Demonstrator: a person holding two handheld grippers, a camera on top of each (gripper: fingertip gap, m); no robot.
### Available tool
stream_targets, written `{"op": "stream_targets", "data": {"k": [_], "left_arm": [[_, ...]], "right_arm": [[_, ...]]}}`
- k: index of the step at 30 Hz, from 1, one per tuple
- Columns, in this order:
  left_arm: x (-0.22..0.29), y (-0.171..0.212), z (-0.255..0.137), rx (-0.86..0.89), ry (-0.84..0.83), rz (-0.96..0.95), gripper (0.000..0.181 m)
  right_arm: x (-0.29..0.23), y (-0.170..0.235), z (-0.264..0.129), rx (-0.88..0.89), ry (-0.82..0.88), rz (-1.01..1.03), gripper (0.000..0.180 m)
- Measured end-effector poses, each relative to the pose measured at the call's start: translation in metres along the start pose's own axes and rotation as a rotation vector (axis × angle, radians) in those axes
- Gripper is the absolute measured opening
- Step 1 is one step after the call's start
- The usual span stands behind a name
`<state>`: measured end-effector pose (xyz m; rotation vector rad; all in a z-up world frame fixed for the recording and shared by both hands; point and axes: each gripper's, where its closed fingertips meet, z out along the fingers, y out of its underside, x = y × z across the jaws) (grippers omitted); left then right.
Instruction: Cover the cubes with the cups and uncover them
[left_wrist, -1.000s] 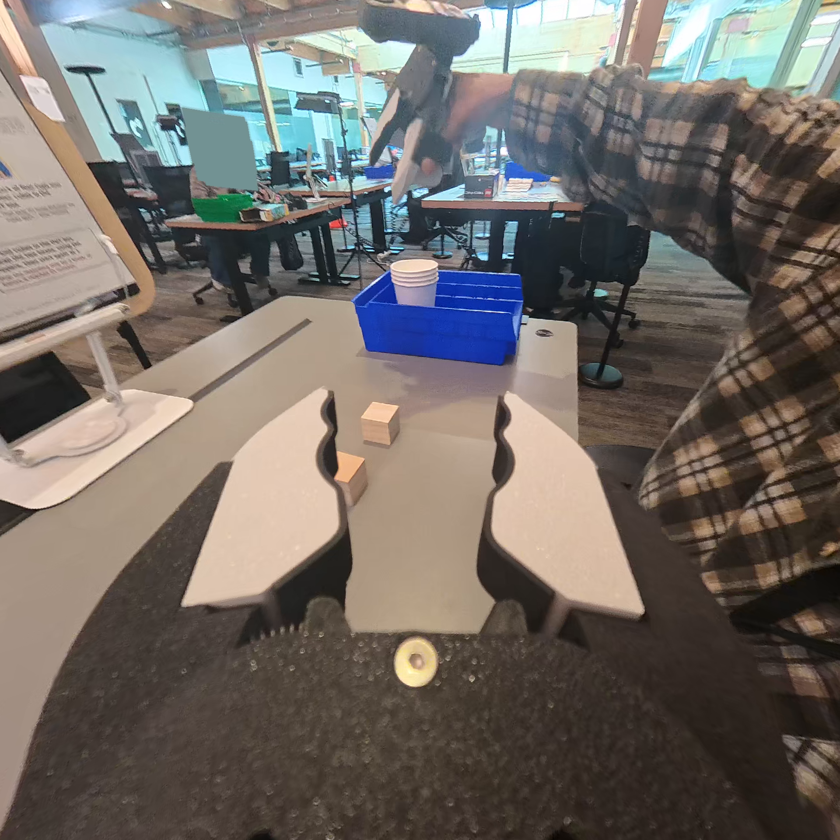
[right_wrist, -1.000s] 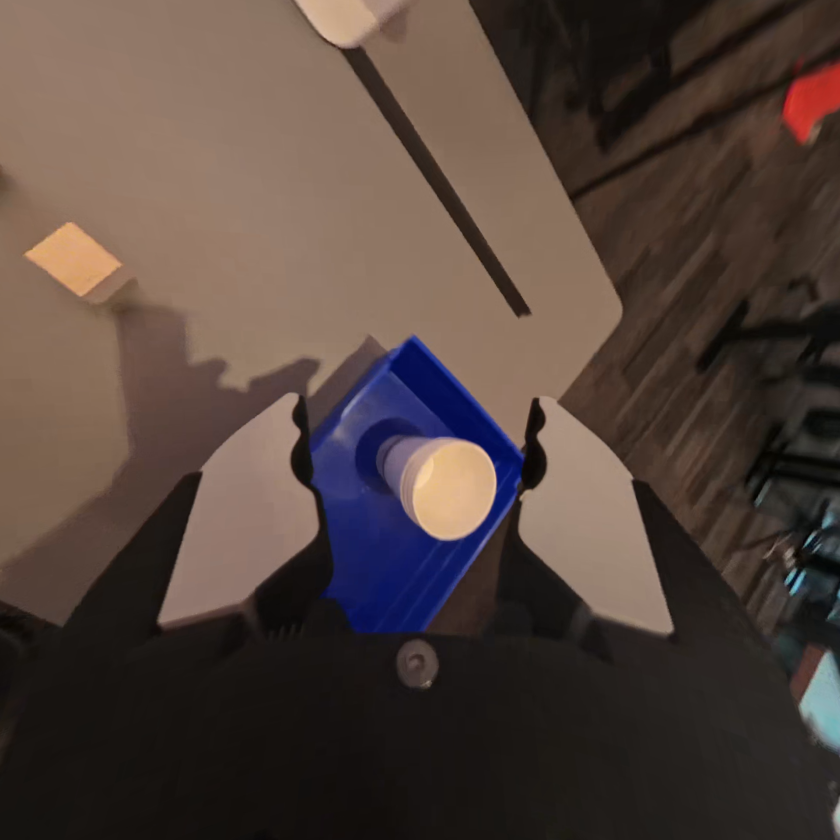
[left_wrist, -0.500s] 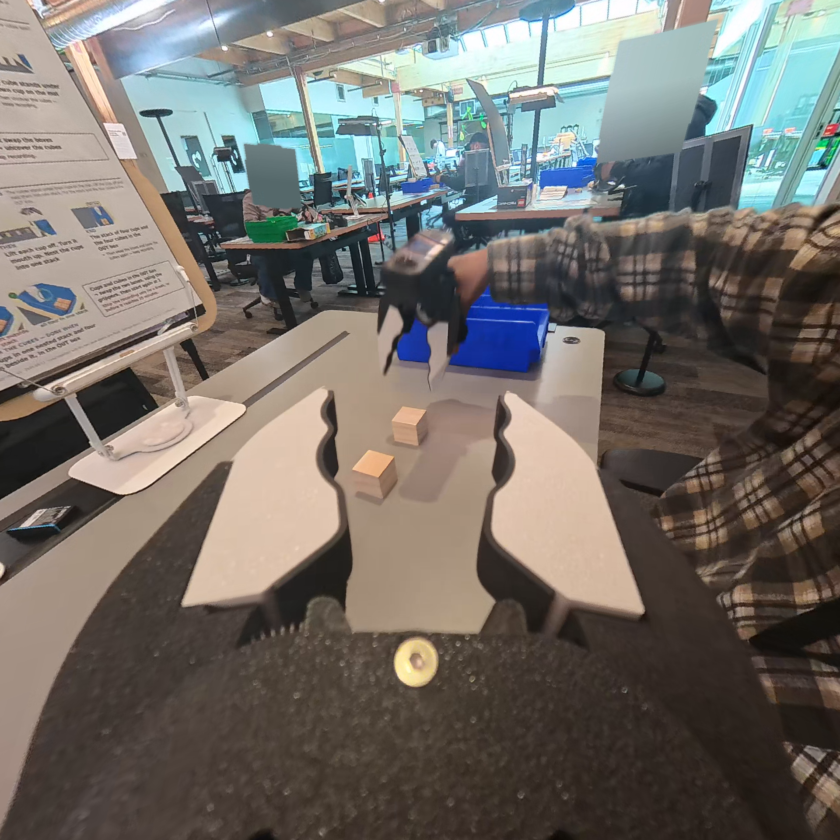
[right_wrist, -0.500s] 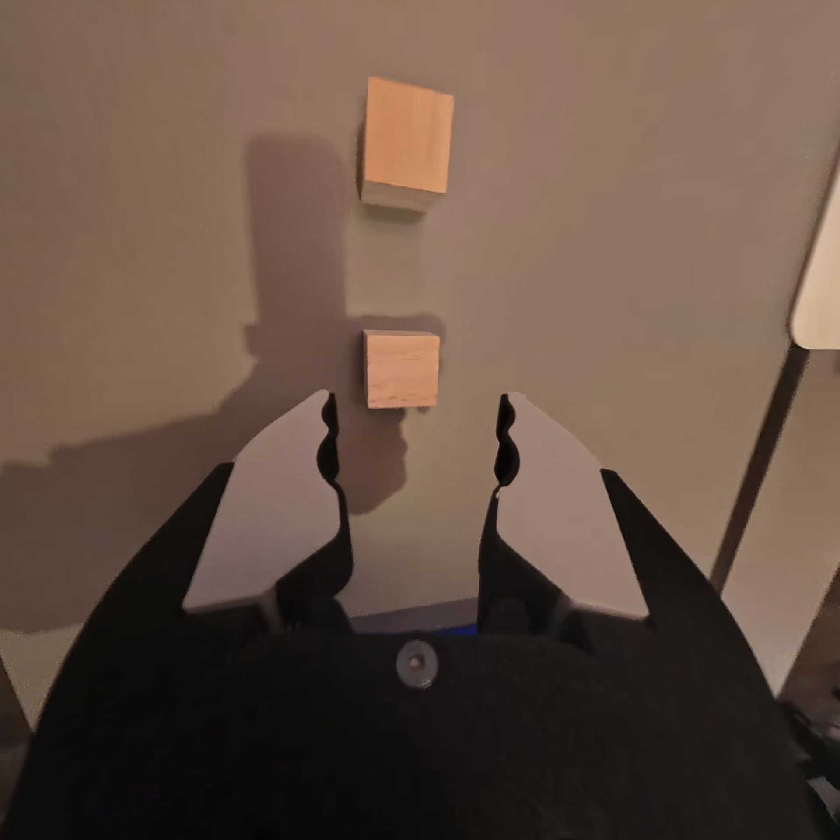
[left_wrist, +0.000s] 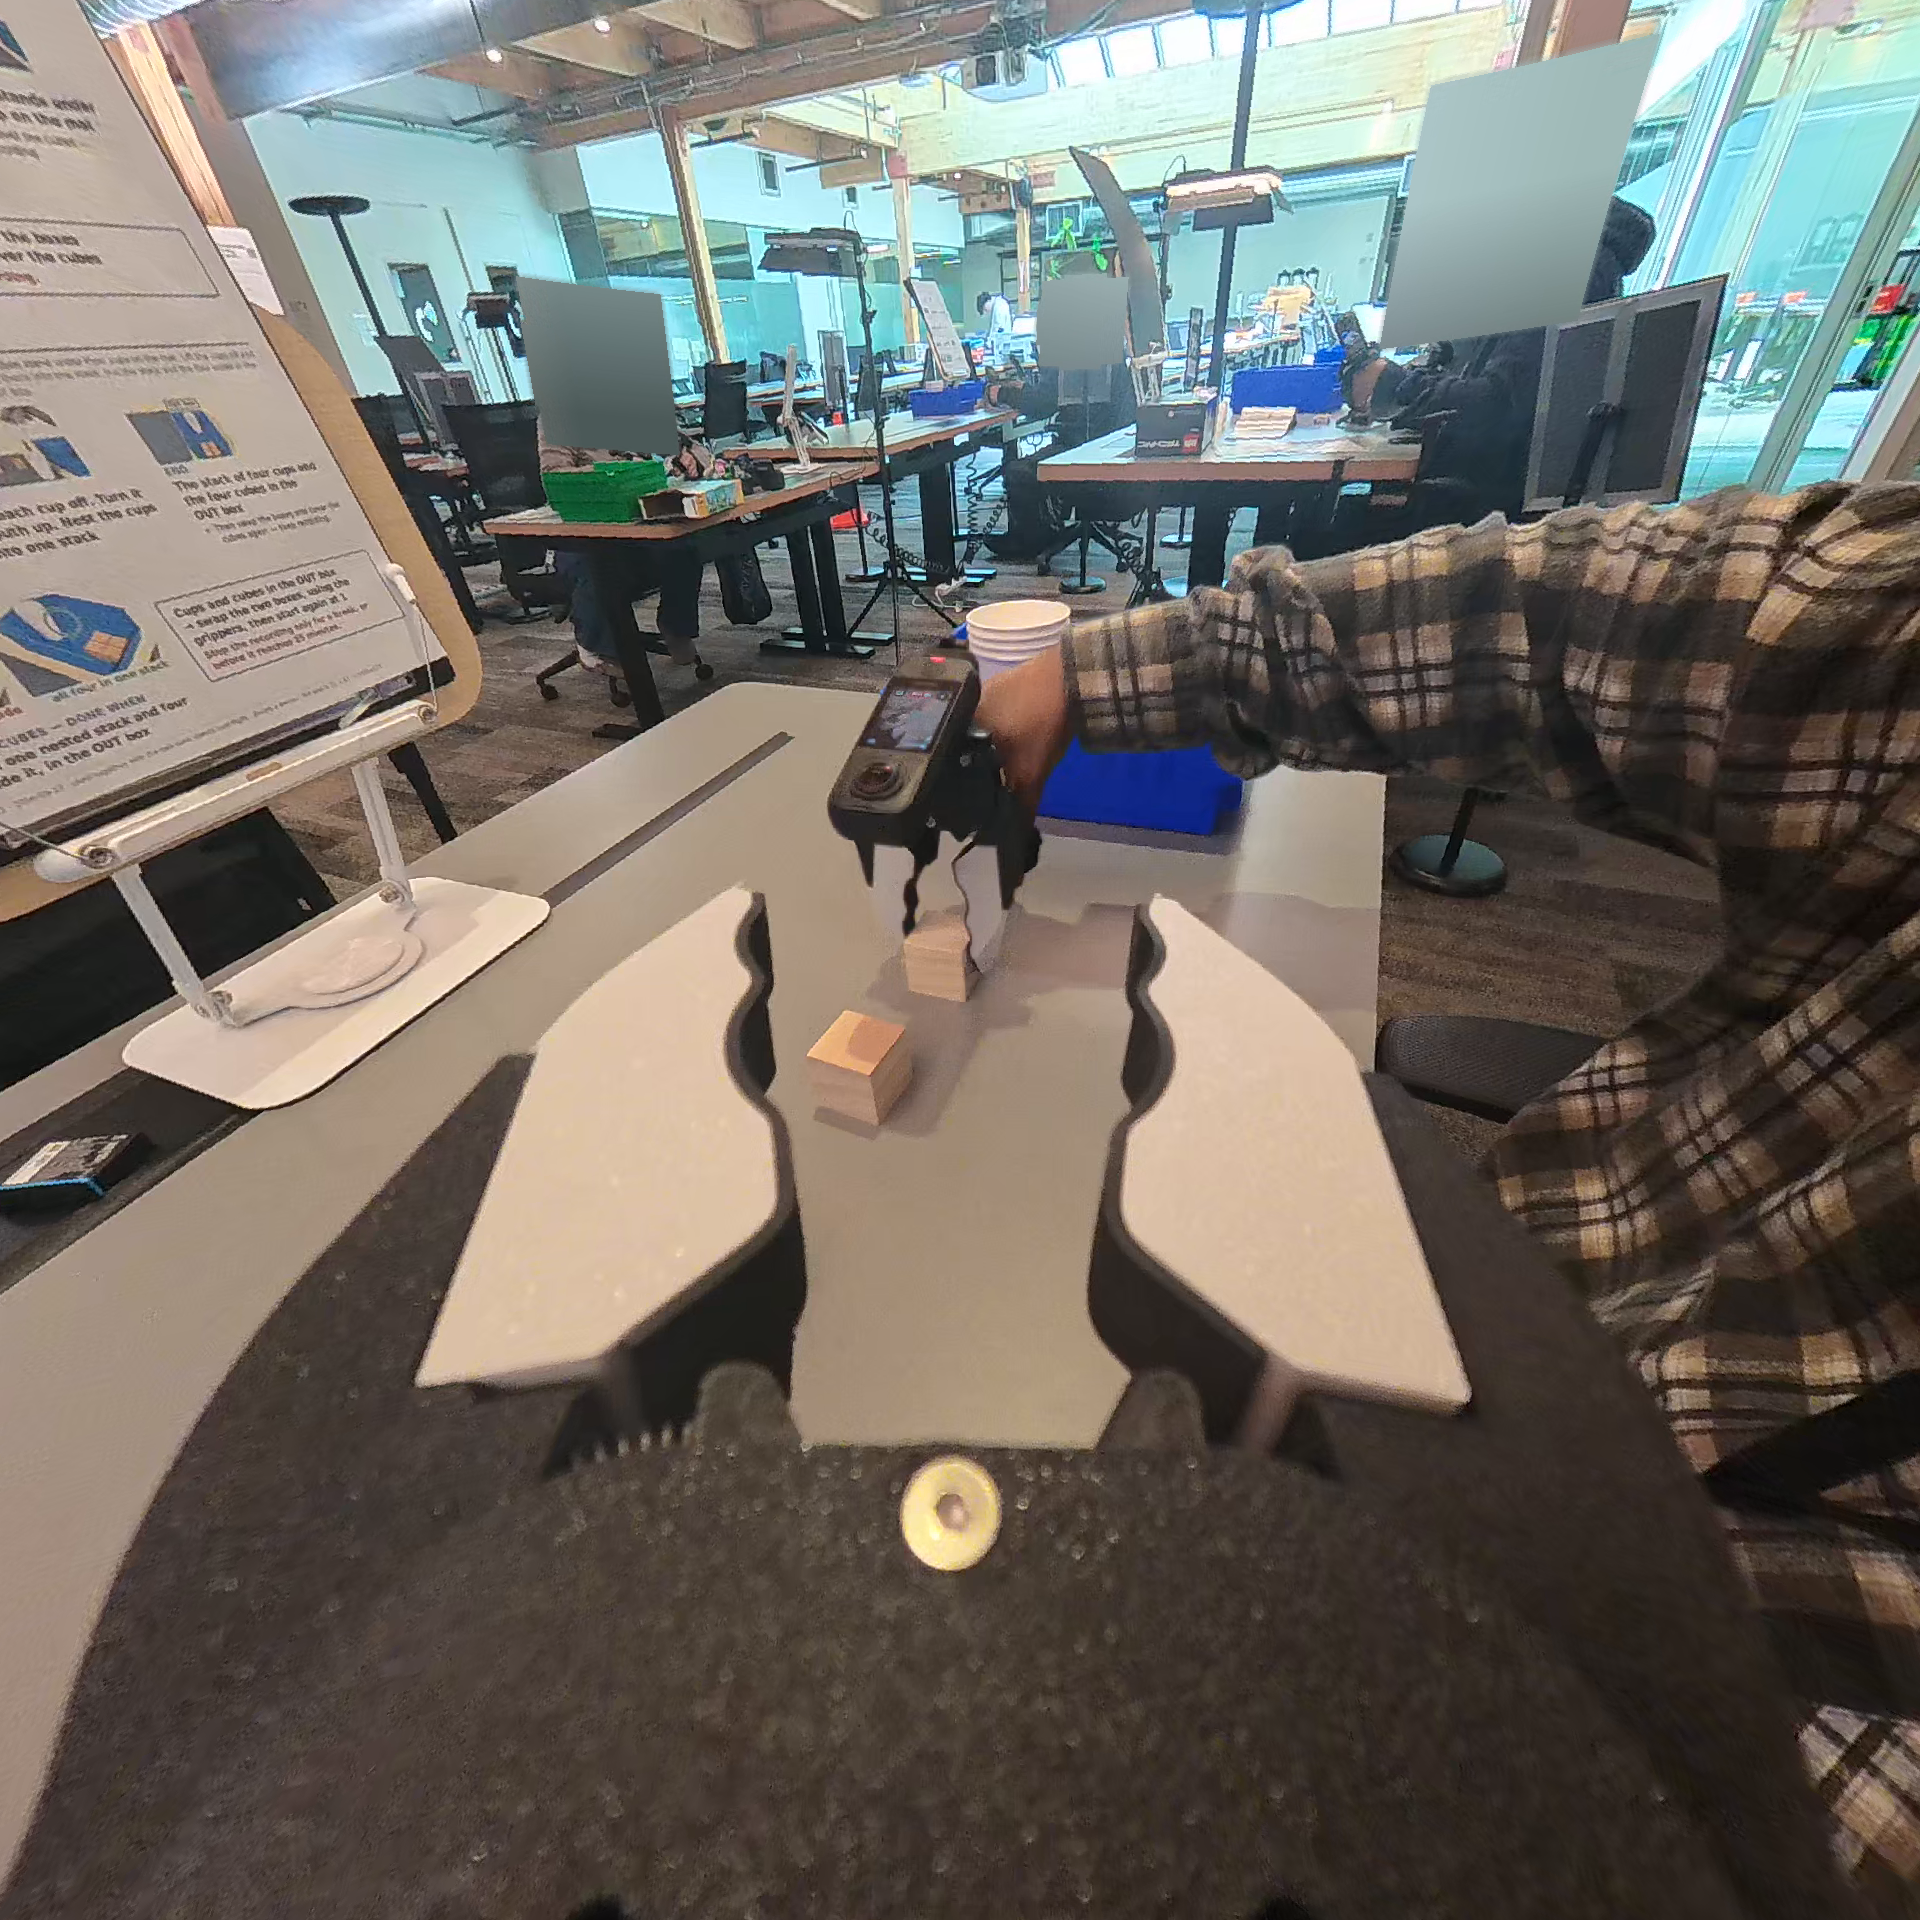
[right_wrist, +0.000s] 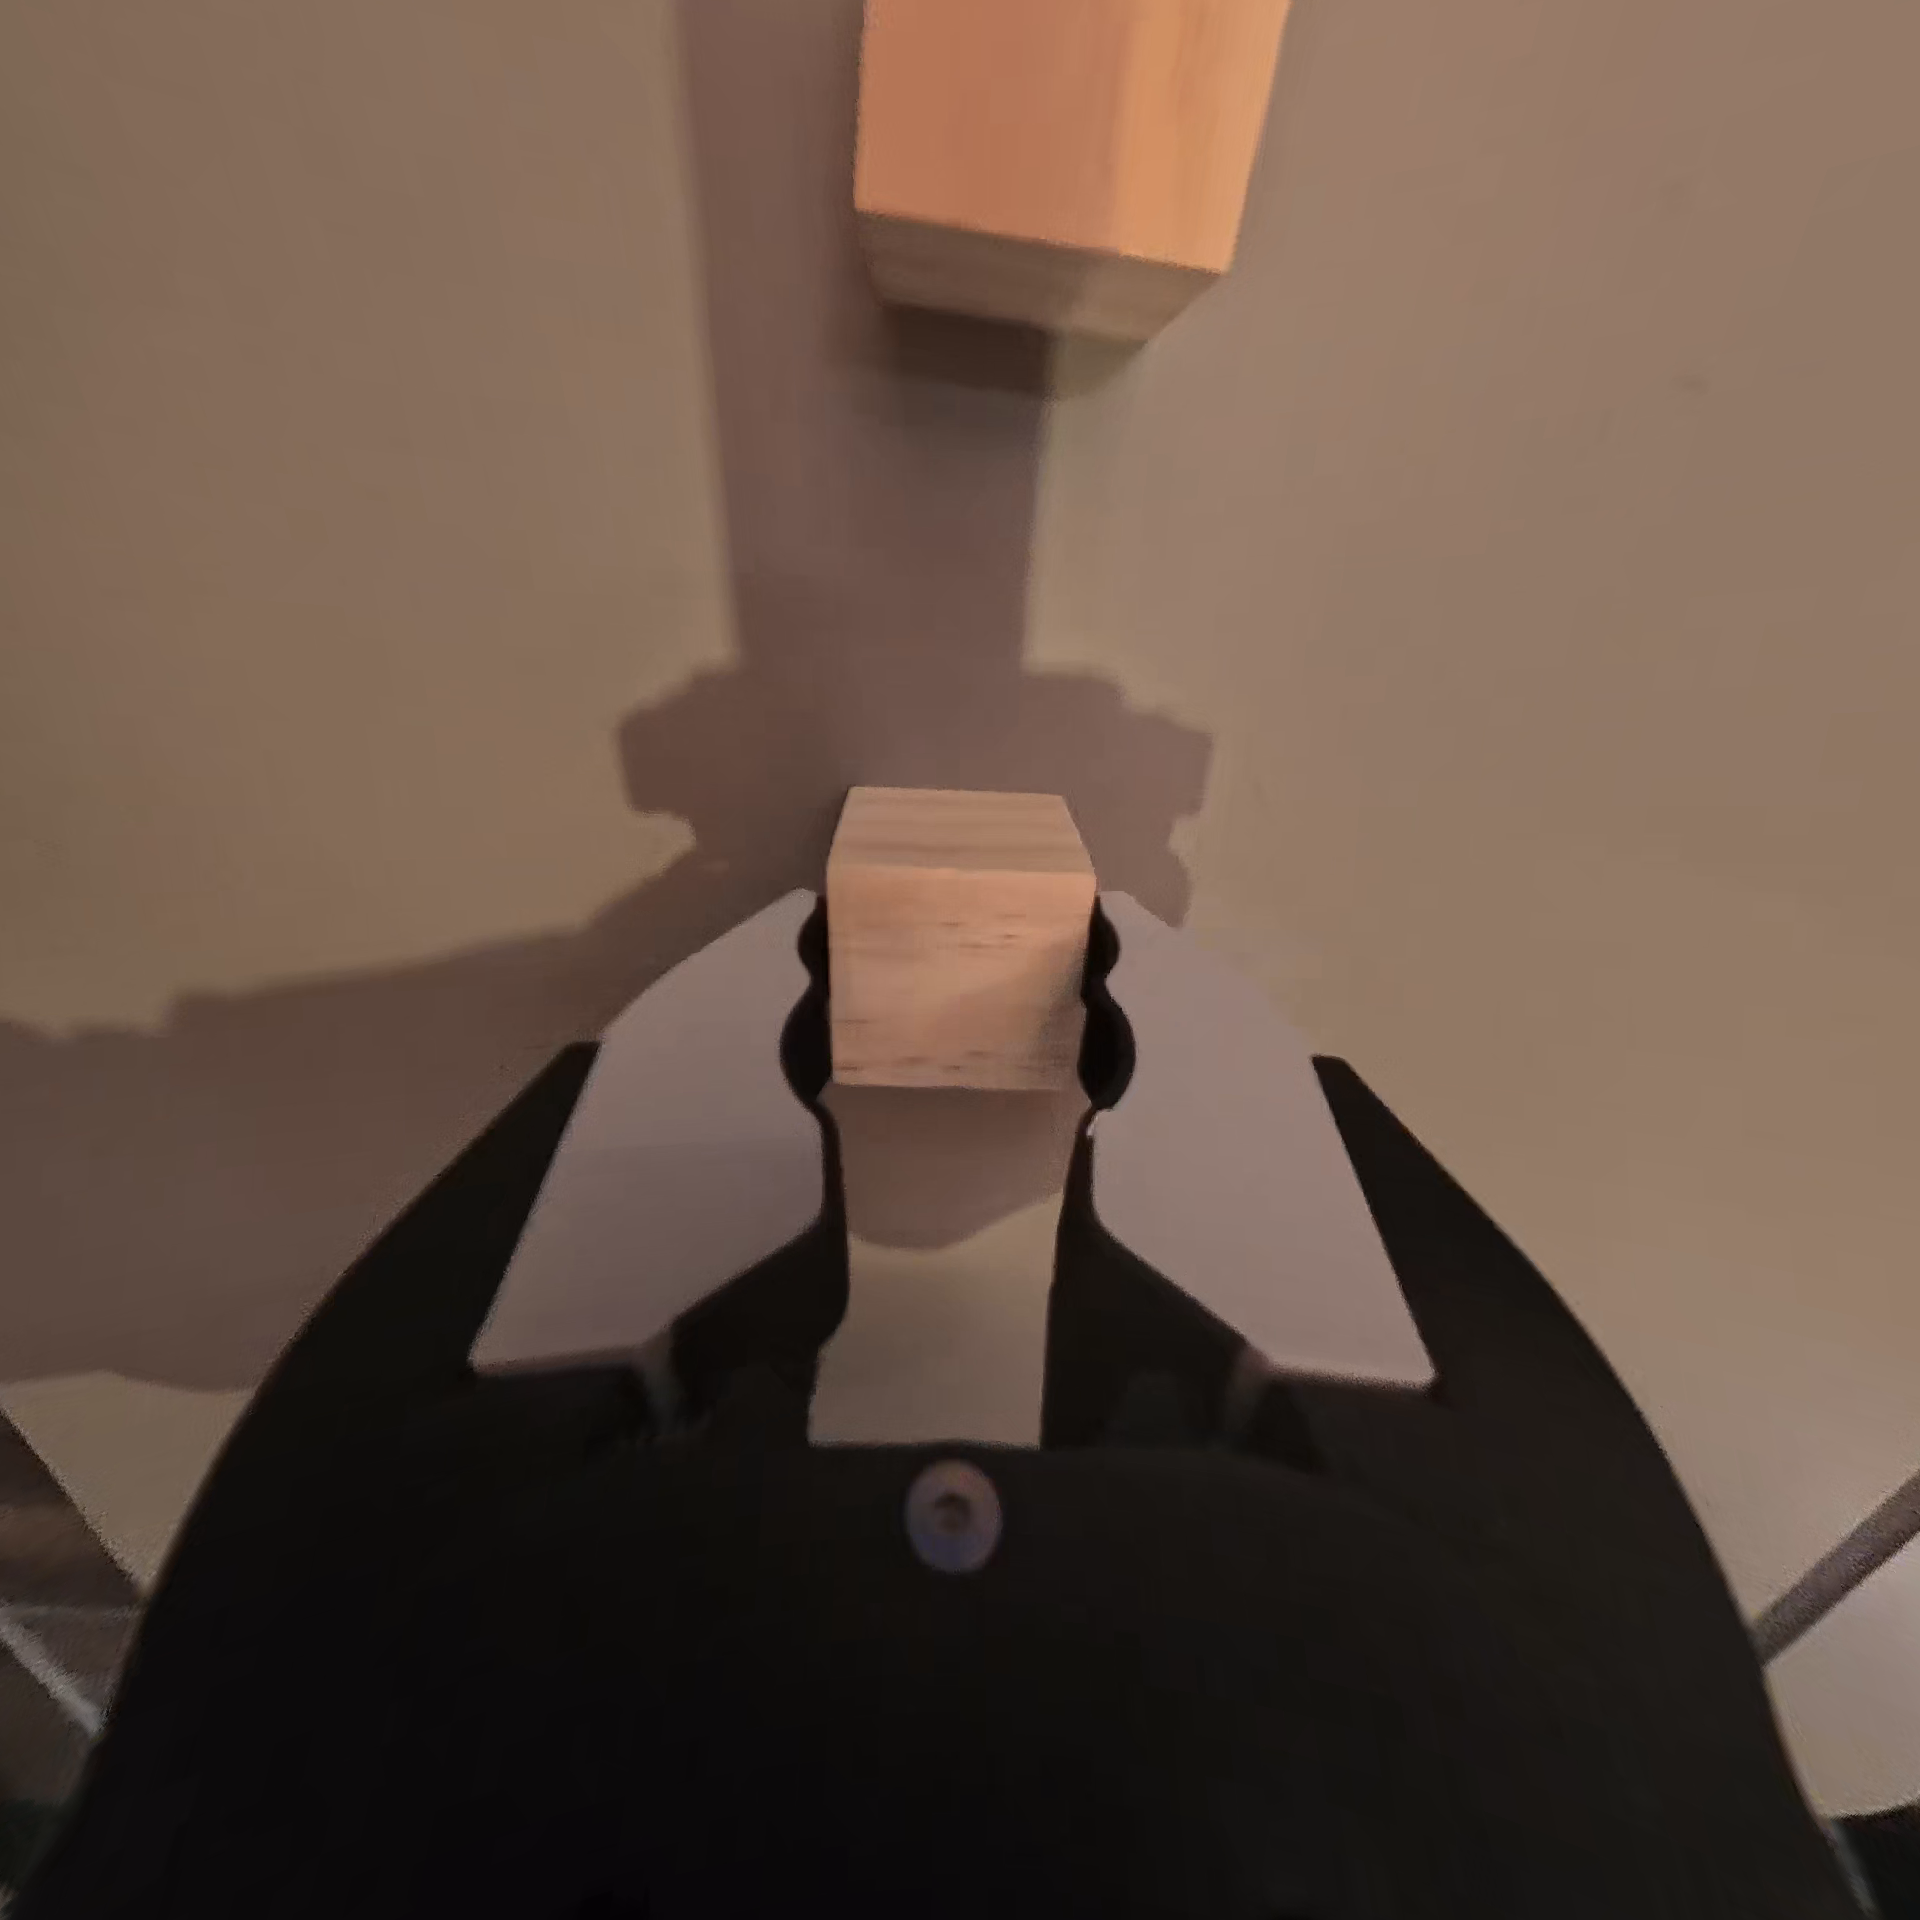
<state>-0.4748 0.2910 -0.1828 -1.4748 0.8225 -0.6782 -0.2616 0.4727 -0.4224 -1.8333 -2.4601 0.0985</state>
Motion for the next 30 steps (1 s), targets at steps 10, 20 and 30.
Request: {"op": "stream_targets", "data": {"k": [10,20,30], "left_arm": [[0.005,0.003,0.006,-0.007,0.022,-0.009,0.064],[0.024,0.01,0.022,-0.057,0.052,0.022,0.064],[0.028,0.023,0.036,-0.108,0.055,0.034,0.063]], "right_arm": [[0.004,0.051,-0.145,0.126,0.174,0.654,0.045],[-0.067,0.248,-0.203,0.125,0.255,1.431,0.045],[-0.069,0.344,-0.099,0.05,0.207,1.573,0.045]]}}
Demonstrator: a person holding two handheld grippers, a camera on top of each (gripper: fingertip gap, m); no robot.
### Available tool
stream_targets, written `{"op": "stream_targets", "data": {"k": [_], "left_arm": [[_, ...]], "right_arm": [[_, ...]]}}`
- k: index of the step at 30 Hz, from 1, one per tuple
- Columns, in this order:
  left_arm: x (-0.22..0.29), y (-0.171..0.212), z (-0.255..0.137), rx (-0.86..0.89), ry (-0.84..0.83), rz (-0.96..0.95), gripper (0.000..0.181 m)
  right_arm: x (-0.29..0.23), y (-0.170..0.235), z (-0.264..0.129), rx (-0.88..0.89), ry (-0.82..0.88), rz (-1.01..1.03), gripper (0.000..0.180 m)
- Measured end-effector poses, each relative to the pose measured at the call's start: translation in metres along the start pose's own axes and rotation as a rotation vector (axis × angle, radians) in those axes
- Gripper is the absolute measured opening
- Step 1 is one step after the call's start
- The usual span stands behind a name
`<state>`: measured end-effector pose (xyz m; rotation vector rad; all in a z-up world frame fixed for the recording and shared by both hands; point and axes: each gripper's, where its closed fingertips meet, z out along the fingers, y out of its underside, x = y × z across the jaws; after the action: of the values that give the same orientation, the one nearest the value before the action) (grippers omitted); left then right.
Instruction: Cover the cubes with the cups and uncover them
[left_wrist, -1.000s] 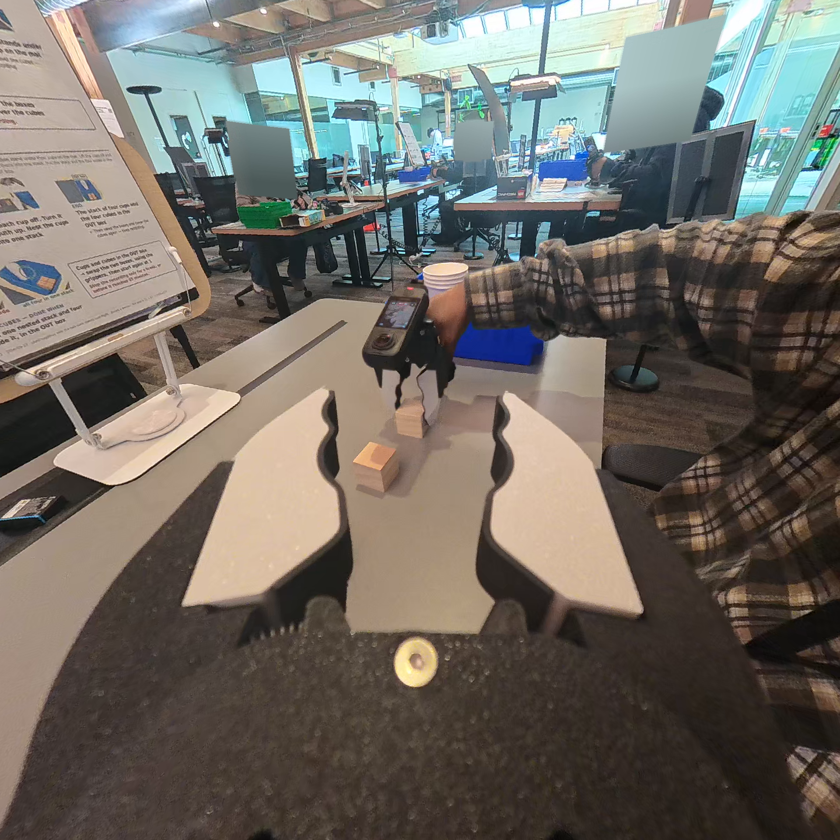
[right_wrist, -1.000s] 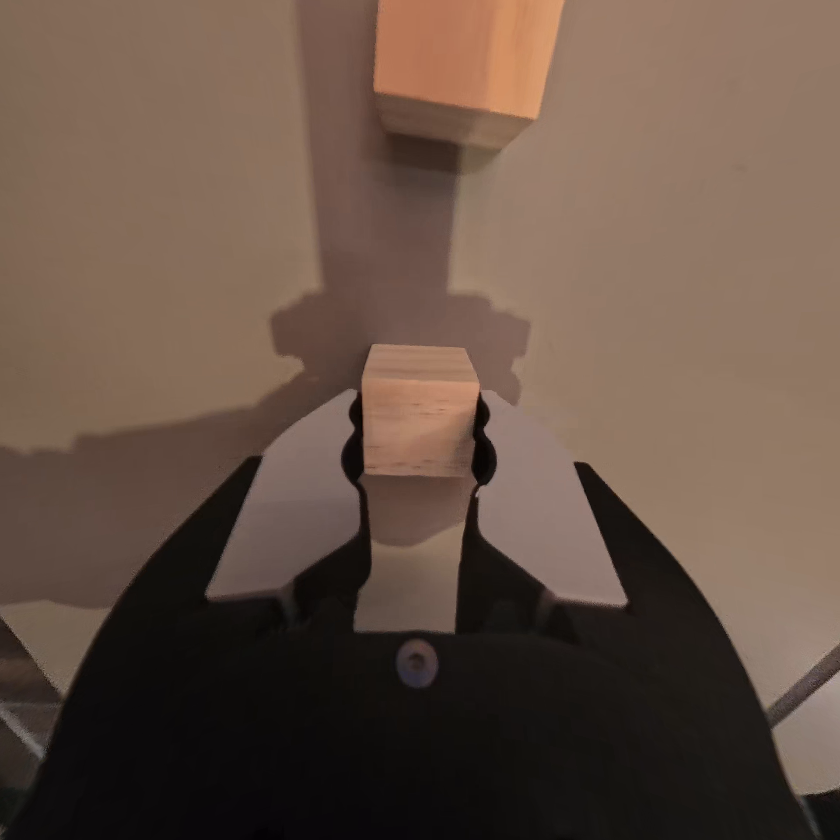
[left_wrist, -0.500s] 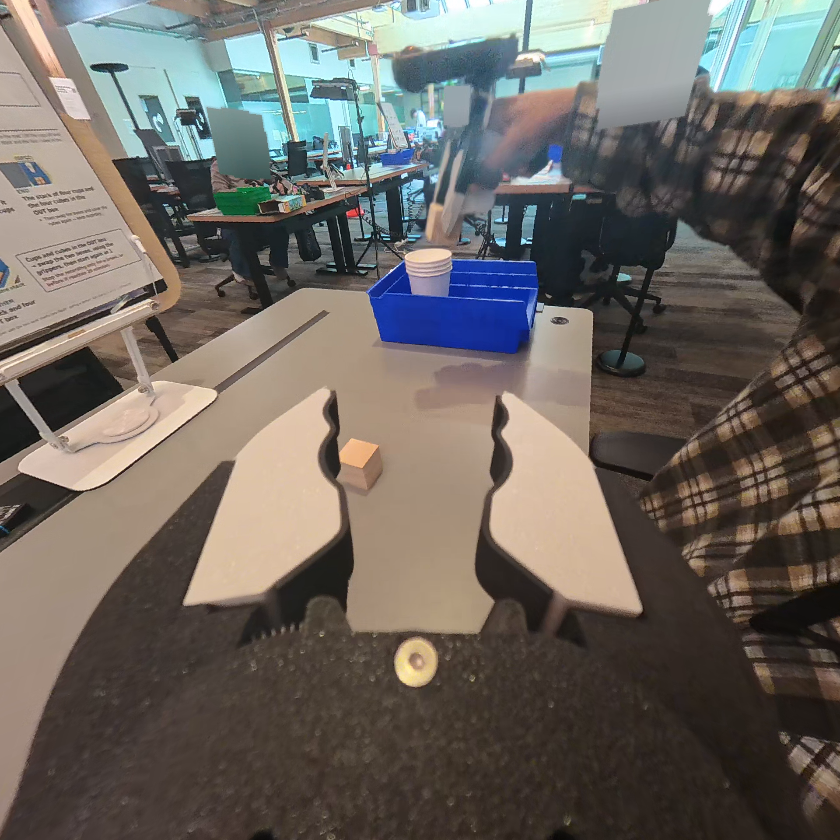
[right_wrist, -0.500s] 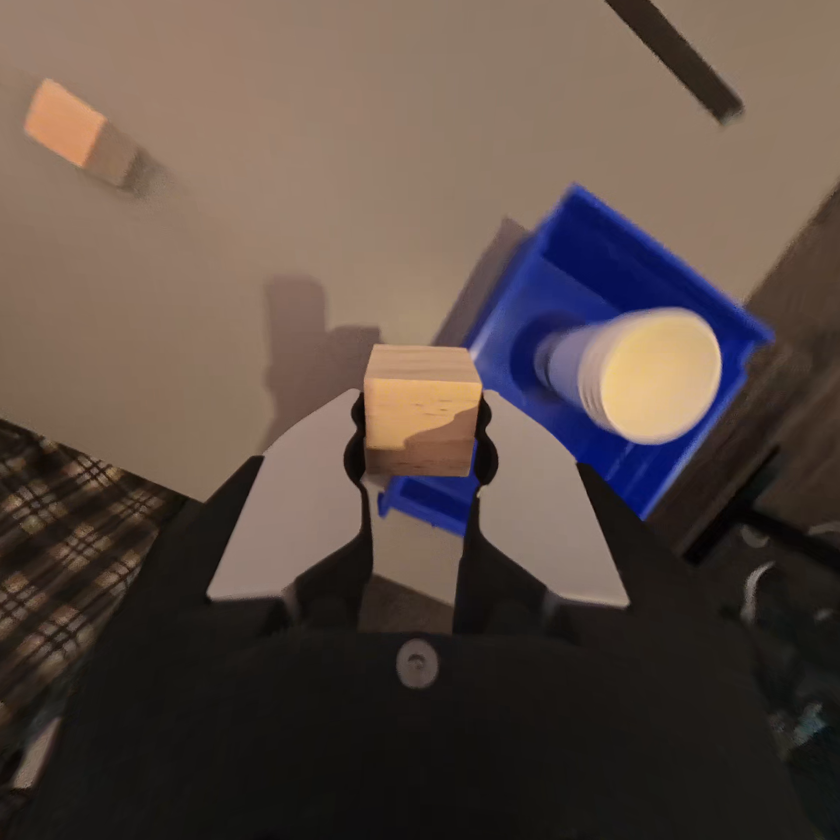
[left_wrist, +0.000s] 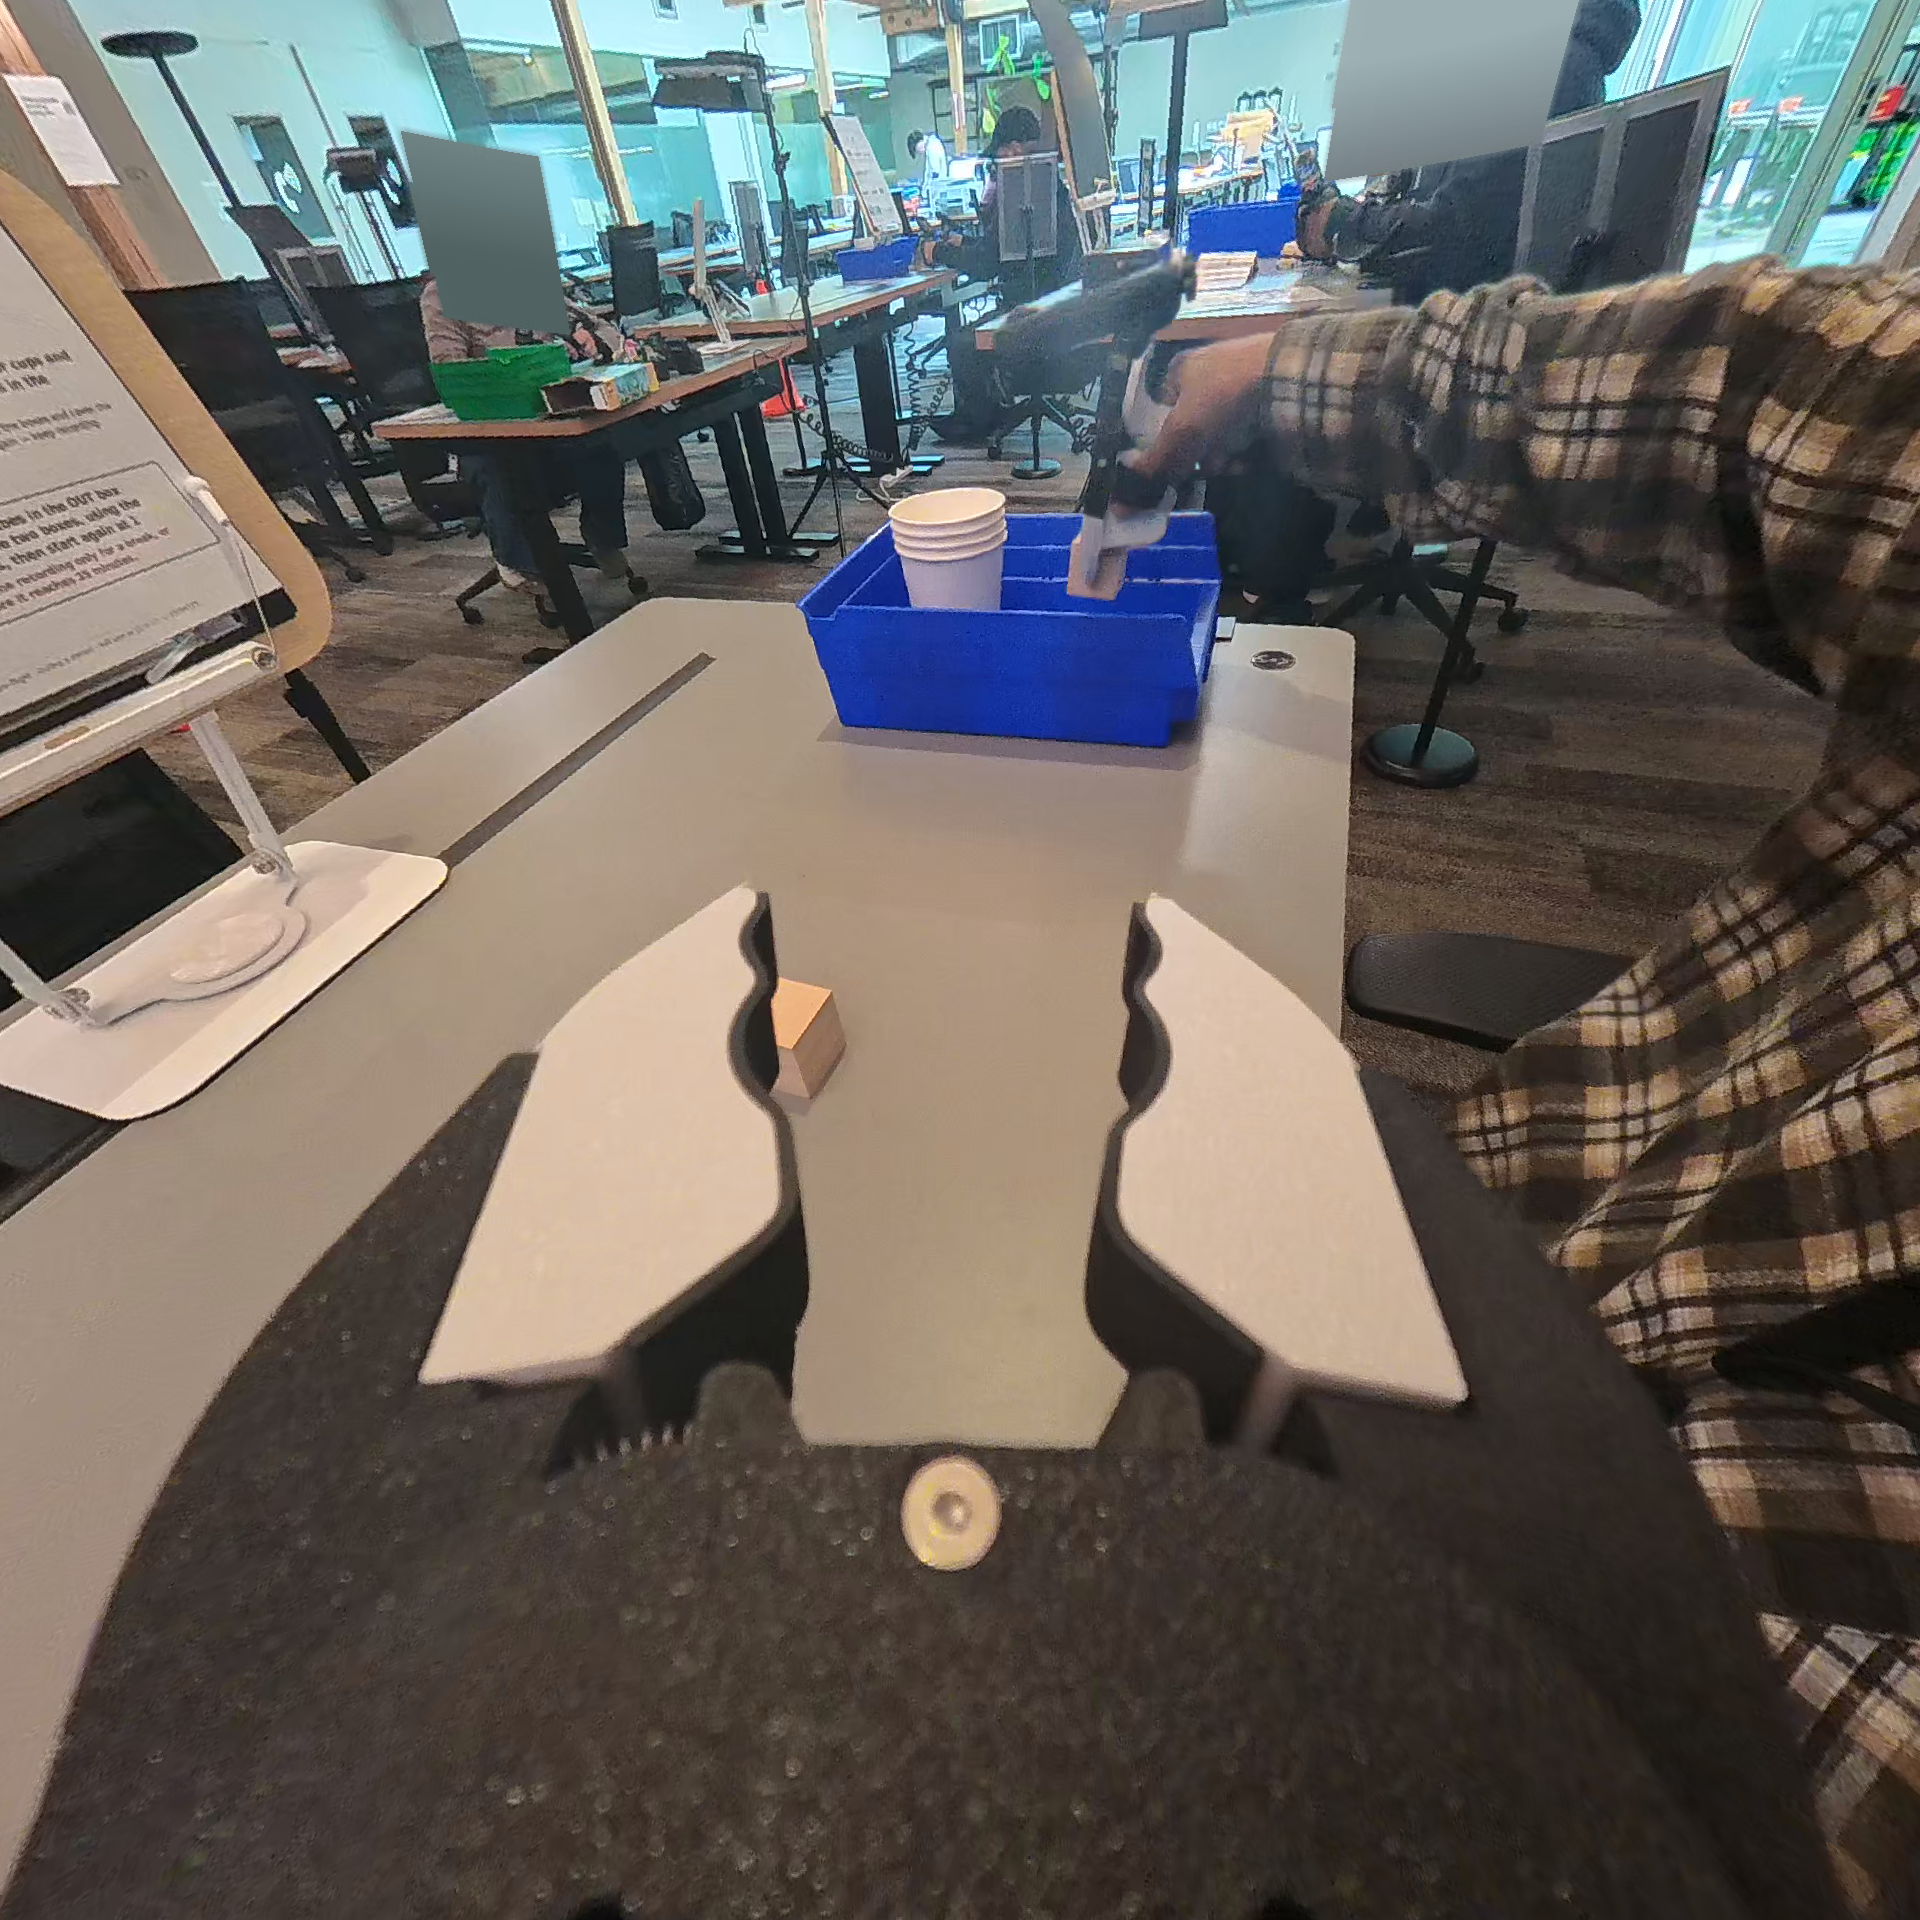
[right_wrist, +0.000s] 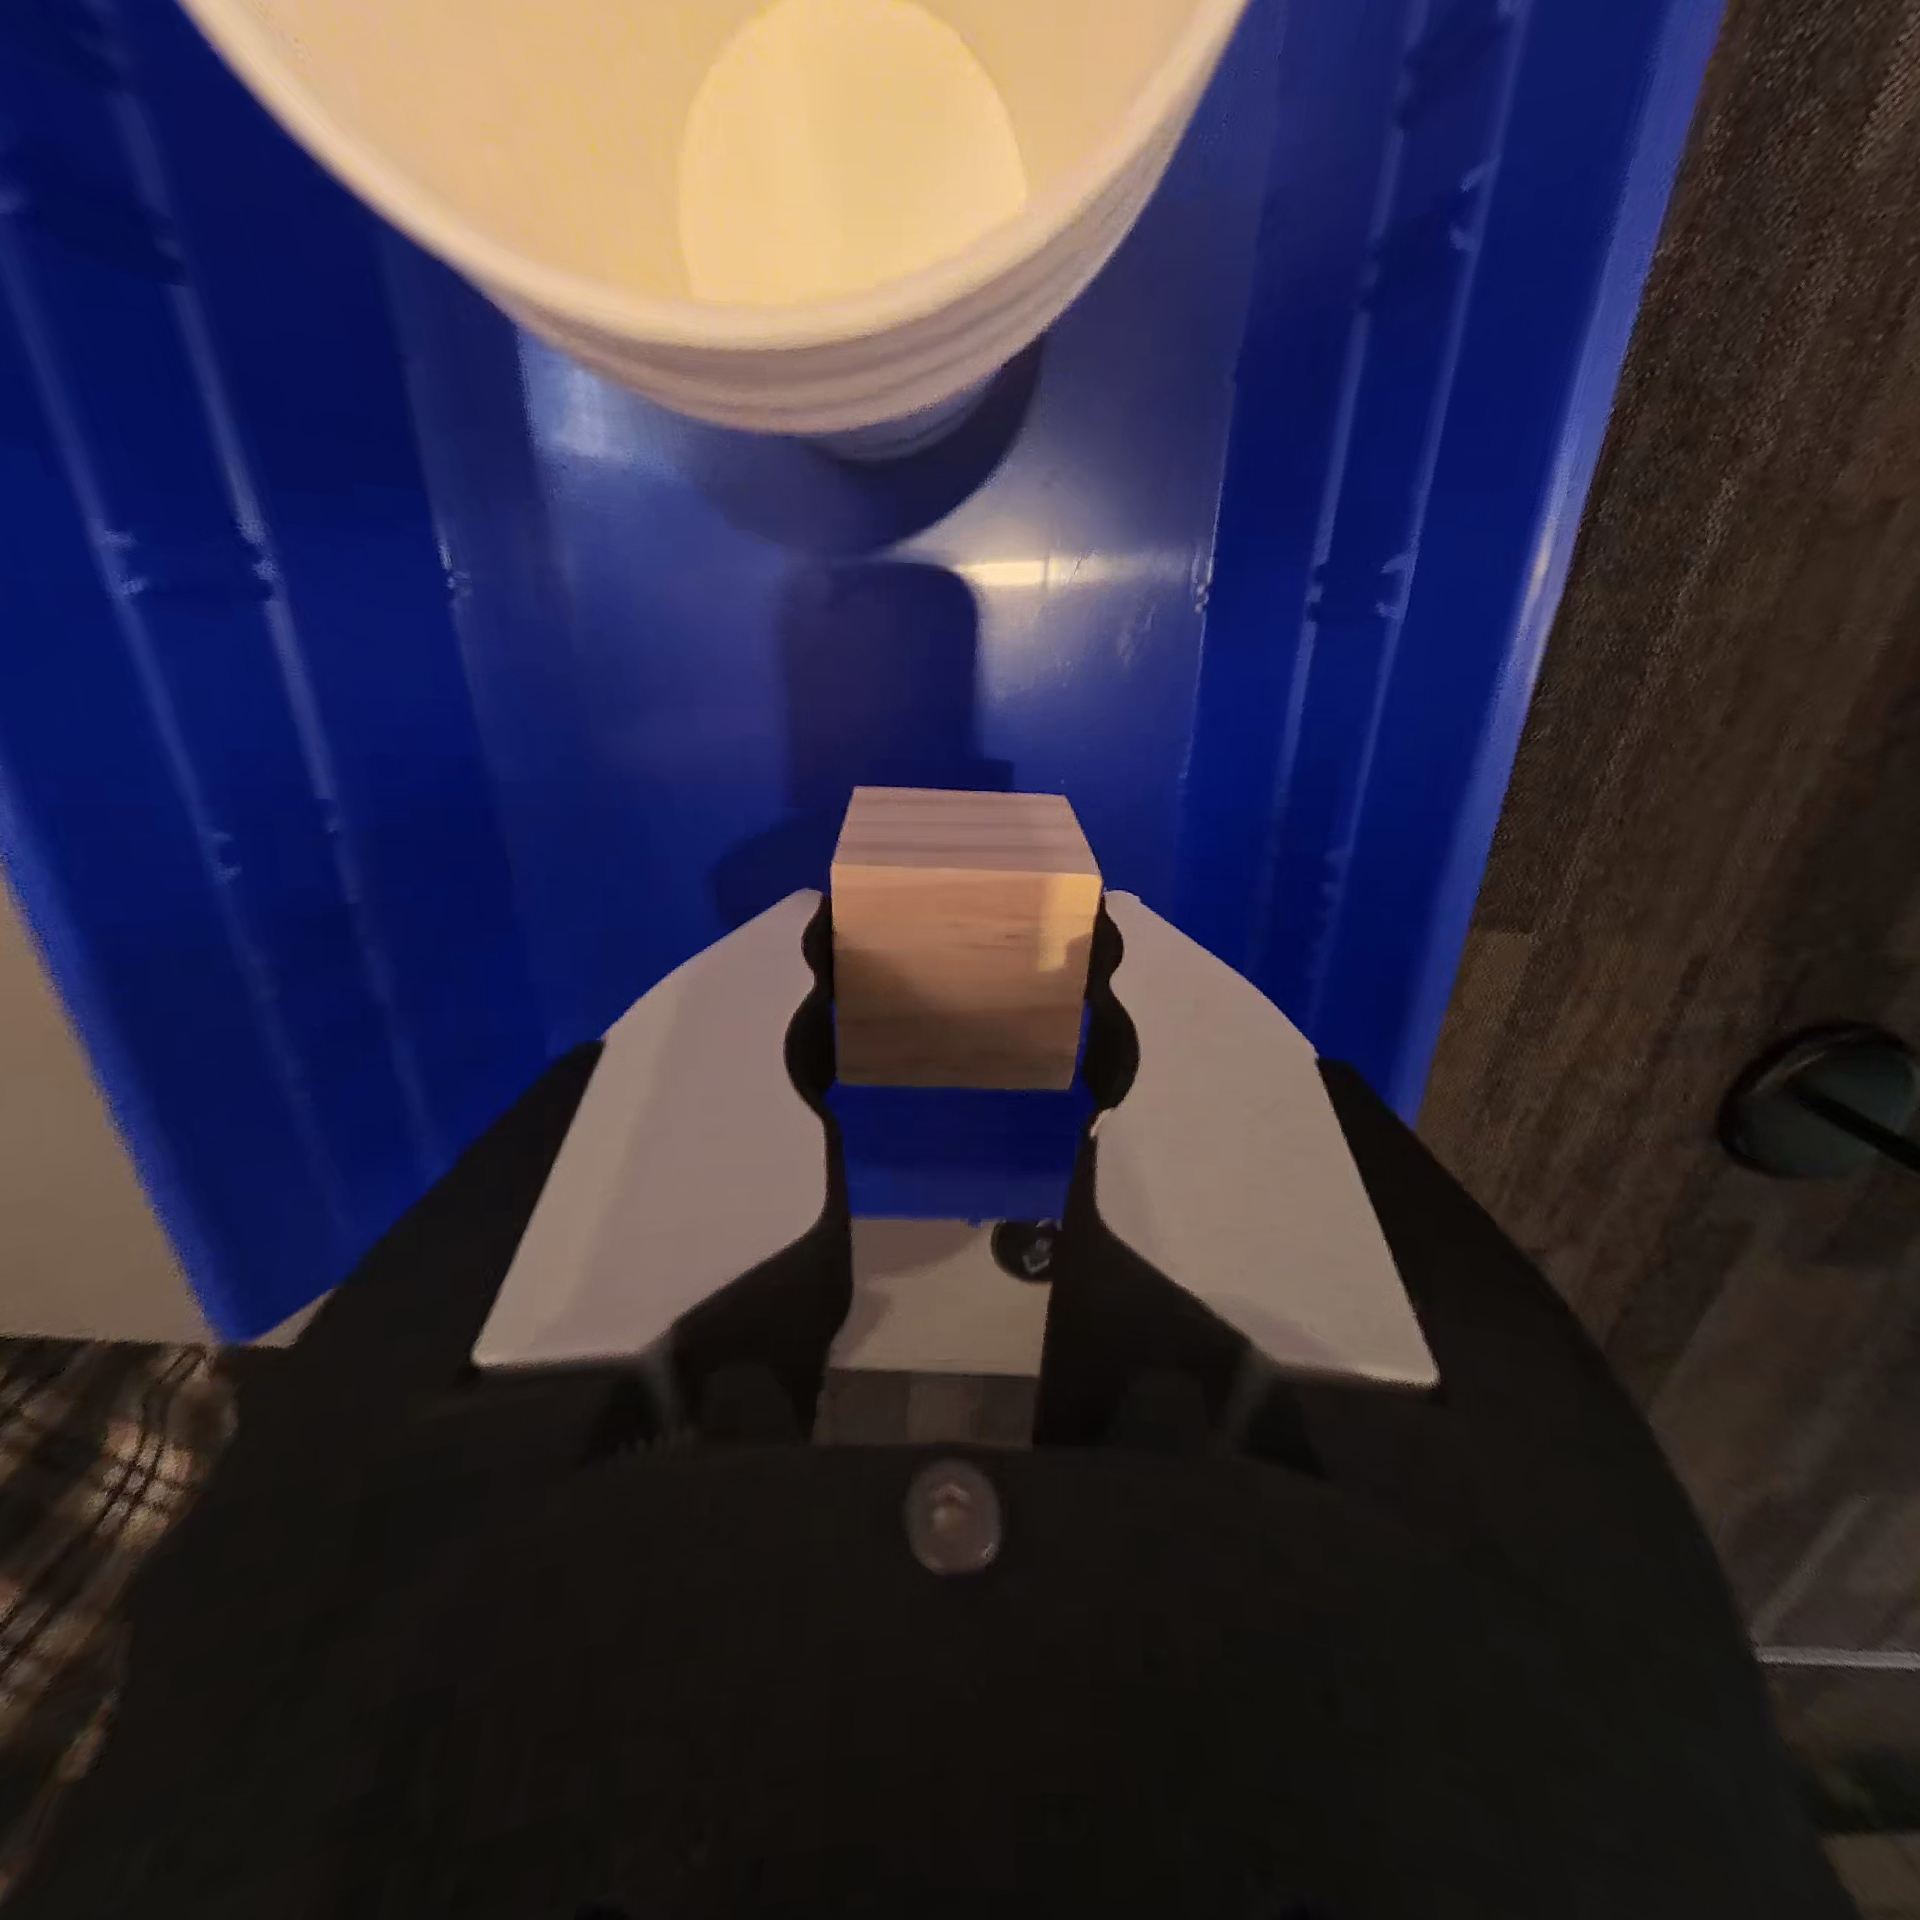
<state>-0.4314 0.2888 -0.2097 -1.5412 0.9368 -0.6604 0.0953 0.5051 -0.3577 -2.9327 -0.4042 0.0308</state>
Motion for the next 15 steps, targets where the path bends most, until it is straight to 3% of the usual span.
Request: {"op": "stream_targets", "data": {"k": [15], "left_arm": [[-0.01,0.018,0.015,-0.045,0.024,-0.046,0.063]], "right_arm": [[0.008,-0.006,0.057,-0.087,0.006,-0.027,0.045]]}}
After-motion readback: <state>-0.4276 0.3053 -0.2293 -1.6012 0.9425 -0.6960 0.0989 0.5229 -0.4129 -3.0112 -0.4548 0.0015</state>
